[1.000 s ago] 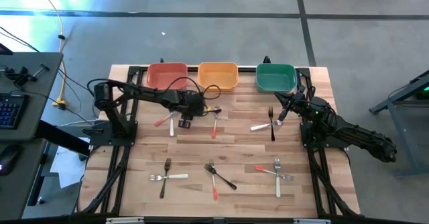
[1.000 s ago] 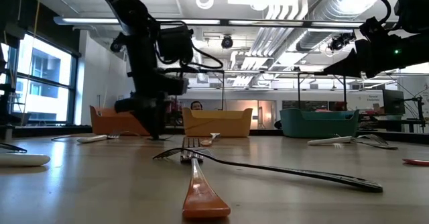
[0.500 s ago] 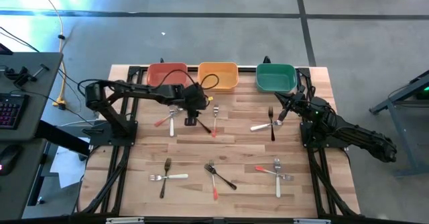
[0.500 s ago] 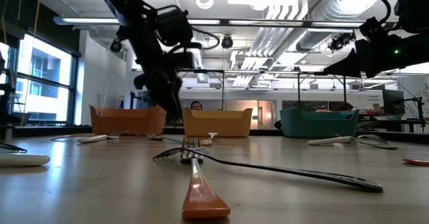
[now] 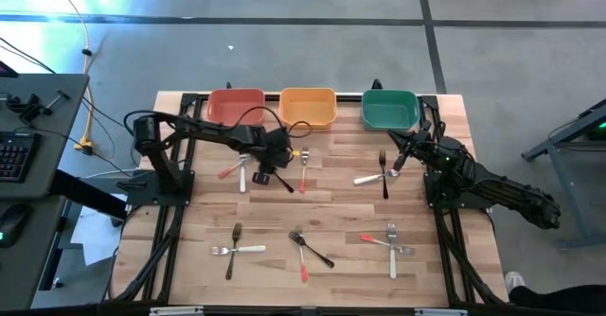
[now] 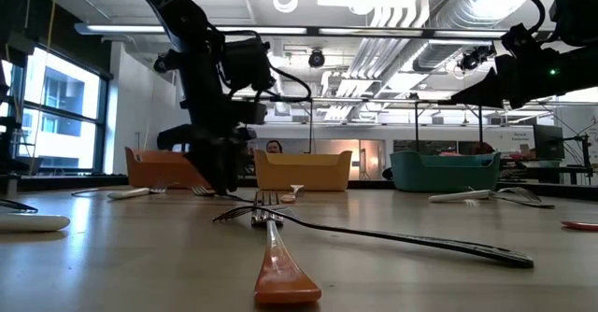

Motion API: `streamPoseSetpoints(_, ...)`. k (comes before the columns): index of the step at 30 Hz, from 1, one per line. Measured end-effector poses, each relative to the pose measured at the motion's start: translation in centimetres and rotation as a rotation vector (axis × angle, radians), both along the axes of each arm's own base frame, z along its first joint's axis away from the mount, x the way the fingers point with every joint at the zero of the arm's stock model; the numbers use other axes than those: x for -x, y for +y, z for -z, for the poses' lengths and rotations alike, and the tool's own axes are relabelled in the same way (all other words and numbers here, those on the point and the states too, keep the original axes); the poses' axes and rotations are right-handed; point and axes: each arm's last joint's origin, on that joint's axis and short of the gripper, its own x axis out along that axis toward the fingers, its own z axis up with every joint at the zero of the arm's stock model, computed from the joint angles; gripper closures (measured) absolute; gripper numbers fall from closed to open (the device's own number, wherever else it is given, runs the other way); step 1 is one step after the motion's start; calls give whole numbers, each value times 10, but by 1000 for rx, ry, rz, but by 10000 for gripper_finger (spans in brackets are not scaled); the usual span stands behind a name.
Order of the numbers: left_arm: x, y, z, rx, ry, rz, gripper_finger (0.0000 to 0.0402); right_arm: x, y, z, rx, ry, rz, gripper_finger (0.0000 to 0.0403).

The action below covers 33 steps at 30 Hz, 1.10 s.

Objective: Sort silverware by color (type)
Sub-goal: Put the top left black fork into the orange bin

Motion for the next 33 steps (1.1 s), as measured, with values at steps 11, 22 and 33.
streamPoseSetpoints(11, 5, -7, -3, 122, 10, 42, 270, 0, 0, 0, 0, 0, 1, 401)
streamPoseSetpoints(22, 10, -7, 6, 58, 12, 55, 279, 0, 0, 0, 0, 0, 1, 401)
streamPoseSetpoints(33, 11, -7, 8, 59, 30, 105, 393, 0, 0, 0, 0, 0, 1, 401)
